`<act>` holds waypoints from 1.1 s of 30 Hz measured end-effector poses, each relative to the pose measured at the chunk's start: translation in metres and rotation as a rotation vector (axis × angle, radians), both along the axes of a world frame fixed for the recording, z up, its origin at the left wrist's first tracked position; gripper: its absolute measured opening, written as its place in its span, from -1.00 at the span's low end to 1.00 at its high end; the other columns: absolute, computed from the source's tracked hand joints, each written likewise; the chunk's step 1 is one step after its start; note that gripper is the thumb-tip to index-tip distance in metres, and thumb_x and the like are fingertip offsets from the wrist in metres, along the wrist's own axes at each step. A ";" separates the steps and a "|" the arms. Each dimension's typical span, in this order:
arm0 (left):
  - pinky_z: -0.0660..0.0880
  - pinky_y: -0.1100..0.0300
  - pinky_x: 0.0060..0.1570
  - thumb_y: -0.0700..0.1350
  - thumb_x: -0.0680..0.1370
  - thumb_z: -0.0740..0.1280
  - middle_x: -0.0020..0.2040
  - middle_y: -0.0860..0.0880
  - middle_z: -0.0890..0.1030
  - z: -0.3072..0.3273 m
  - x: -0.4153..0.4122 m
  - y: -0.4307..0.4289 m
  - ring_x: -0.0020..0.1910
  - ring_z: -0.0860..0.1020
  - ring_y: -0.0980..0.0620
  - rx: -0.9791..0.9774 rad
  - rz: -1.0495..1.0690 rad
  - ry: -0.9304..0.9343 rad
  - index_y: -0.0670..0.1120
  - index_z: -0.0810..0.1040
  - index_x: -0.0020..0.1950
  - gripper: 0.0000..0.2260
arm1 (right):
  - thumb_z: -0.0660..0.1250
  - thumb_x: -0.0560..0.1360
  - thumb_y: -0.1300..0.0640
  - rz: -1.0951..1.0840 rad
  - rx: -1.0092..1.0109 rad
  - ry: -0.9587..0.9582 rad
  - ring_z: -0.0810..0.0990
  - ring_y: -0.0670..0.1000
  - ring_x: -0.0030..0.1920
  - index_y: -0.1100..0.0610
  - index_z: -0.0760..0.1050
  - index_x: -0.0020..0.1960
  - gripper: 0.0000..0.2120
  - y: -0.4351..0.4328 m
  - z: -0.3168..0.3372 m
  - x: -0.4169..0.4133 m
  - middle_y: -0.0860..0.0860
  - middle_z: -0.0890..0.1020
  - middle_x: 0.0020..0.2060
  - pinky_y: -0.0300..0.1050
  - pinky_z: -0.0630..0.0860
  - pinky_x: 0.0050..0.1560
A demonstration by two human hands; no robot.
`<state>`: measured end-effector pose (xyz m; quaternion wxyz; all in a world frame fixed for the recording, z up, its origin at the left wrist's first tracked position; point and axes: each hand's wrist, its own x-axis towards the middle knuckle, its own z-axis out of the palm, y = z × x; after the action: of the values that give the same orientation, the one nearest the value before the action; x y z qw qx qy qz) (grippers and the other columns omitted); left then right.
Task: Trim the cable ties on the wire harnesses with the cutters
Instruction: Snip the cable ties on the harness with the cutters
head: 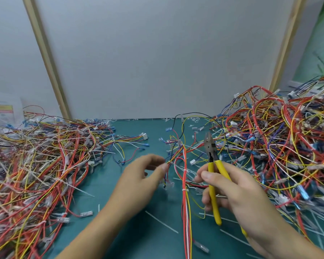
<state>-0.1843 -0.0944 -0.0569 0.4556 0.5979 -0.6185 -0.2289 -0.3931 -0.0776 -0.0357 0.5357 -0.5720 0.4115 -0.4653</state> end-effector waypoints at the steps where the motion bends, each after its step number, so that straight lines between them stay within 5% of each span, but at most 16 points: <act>1: 0.48 0.21 -0.07 -0.04 0.57 0.37 -0.12 0.15 0.68 -0.001 -0.002 0.000 -0.13 0.59 0.23 0.023 -0.044 0.003 0.06 0.64 -0.01 -0.95 | 0.38 0.49 0.08 -0.006 -0.016 0.005 0.59 0.05 -0.33 0.03 0.62 -0.15 -0.92 -0.001 0.000 0.000 0.18 0.68 -0.16 -0.01 0.61 -0.25; 7: 0.34 0.24 -0.31 0.01 0.57 0.38 -0.36 -0.03 0.65 0.006 -0.006 0.006 -0.35 0.48 0.05 -0.008 -0.183 0.104 -0.04 0.61 -0.18 -0.82 | 0.42 0.41 -0.01 0.026 -0.177 0.078 0.59 0.07 -0.31 0.00 0.60 -0.11 -0.89 0.002 0.001 0.001 0.15 0.62 -0.30 -0.07 0.62 -0.24; 10: 0.29 0.15 -0.31 -0.06 0.57 0.39 -0.42 0.01 0.60 0.008 -0.007 0.006 -0.36 0.42 0.00 -0.007 -0.222 0.181 -0.09 0.64 -0.18 -0.82 | 0.40 0.40 -0.08 0.061 -0.322 0.214 0.59 0.28 -0.14 -0.05 0.56 -0.01 -0.80 0.005 0.000 0.002 0.22 0.62 -0.13 0.24 0.56 -0.05; 12: 0.29 0.10 -0.28 -0.04 0.57 0.41 -0.44 0.03 0.58 0.008 -0.008 0.006 -0.36 0.40 -0.01 -0.009 -0.230 0.207 -0.12 0.65 -0.17 -0.82 | 0.40 0.43 -0.08 0.093 -0.382 0.230 0.63 0.17 -0.10 -0.10 0.55 0.04 -0.80 0.006 -0.001 0.001 0.07 0.66 -0.03 0.18 0.59 0.05; 15: 0.35 0.08 -0.24 0.07 0.50 0.39 -0.39 -0.04 0.59 0.008 -0.011 0.006 -0.32 0.43 -0.02 -0.030 -0.252 0.256 -0.09 0.67 -0.16 -0.77 | 0.39 0.46 -0.11 0.175 -0.399 0.237 0.61 0.04 -0.13 -0.11 0.54 0.06 -0.80 0.007 -0.002 0.003 -0.02 0.67 -0.01 -0.01 0.59 -0.04; 17: 0.39 0.15 -0.22 0.07 0.51 0.39 -0.36 -0.07 0.59 0.009 -0.012 0.006 -0.31 0.48 0.04 -0.051 -0.270 0.270 -0.10 0.67 -0.17 -0.75 | 0.36 0.46 -0.14 0.204 -0.390 0.258 0.60 0.12 -0.15 -0.11 0.54 0.01 -0.83 0.007 -0.002 0.005 0.04 0.68 -0.07 0.06 0.59 -0.08; 19: 0.43 0.27 -0.23 0.04 0.51 0.43 -0.37 -0.03 0.59 0.008 -0.012 0.005 -0.32 0.51 0.11 -0.042 -0.264 0.345 -0.16 0.67 -0.17 -0.75 | 0.33 0.50 -0.12 0.149 -0.438 0.325 0.57 0.18 -0.19 -0.08 0.51 -0.04 -0.87 0.006 -0.001 0.006 0.09 0.66 -0.15 0.11 0.55 -0.12; 22: 0.45 0.38 -0.21 0.00 0.48 0.46 -0.34 -0.06 0.61 0.007 -0.011 0.005 -0.29 0.53 0.09 0.027 -0.275 0.449 -0.15 0.67 -0.20 -0.78 | 0.31 0.56 -0.07 -0.018 -0.566 0.430 0.46 -0.03 -0.39 0.02 0.48 -0.07 -0.83 0.001 0.001 0.000 0.02 0.56 -0.35 -0.12 0.43 -0.31; 33: 0.37 0.08 -0.04 -0.17 0.38 0.35 -0.41 -0.05 0.43 0.017 -0.022 0.010 -0.27 0.45 -0.04 0.257 -0.371 0.759 -0.08 0.54 -0.43 -0.83 | 0.31 0.52 -0.09 -0.096 -0.570 0.501 0.45 -0.02 -0.38 0.03 0.45 -0.11 -0.81 0.003 0.005 -0.002 0.01 0.50 -0.38 -0.22 0.37 -0.35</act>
<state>-0.2067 -0.0844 -0.0399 0.5236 0.4020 -0.4707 -0.5853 -0.3949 -0.0745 -0.0306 0.2153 -0.7743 0.4100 -0.4313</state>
